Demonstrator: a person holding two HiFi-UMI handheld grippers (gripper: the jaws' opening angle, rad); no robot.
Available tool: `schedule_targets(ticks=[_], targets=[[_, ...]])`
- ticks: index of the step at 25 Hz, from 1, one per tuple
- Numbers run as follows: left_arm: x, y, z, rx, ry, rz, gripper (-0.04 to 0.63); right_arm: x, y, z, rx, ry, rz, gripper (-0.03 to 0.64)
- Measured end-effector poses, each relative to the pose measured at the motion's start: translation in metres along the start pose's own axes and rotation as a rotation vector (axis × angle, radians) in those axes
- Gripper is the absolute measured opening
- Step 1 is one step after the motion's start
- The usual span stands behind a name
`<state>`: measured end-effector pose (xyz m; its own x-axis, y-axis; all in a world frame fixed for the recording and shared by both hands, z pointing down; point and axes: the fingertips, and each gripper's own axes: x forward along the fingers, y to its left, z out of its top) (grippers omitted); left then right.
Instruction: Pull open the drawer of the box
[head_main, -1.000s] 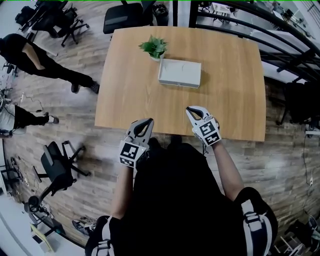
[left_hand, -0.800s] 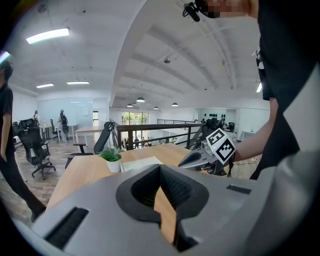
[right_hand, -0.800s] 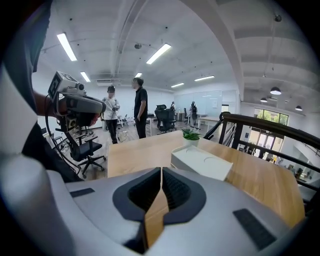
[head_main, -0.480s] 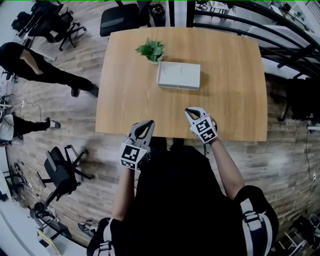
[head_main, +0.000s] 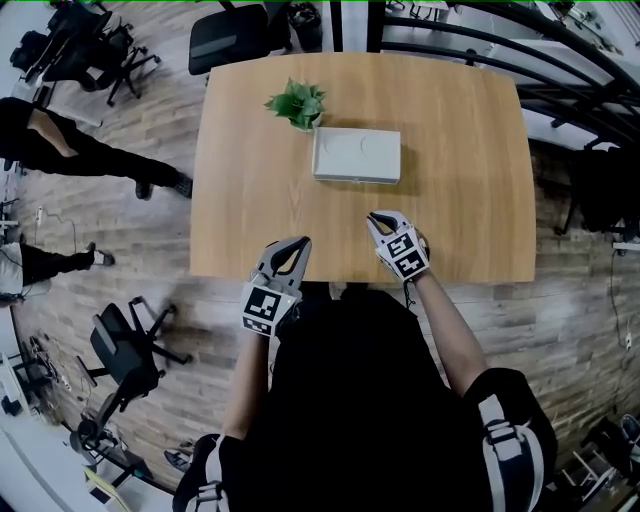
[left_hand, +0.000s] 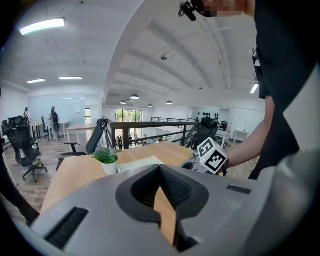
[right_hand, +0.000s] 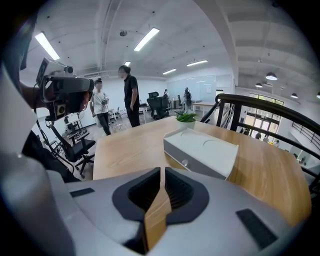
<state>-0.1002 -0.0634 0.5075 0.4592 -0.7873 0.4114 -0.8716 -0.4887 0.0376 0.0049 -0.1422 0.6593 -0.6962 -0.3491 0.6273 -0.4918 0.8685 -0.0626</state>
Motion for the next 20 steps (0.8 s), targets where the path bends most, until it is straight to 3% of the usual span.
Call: schedule_targets(ticks=[9, 20], targets=[[0.015, 0.037, 0.006, 0.008, 0.028, -0.049, 0.023, 0.033, -0.021, 0.004, 0.13, 0.019, -0.056, 0.028], [0.031, 0.045, 0.002, 0.037, 0.077, -0.143, 0.023, 0.08, -0.039, -0.002, 0.243, 0.072, -0.097, 0.052]])
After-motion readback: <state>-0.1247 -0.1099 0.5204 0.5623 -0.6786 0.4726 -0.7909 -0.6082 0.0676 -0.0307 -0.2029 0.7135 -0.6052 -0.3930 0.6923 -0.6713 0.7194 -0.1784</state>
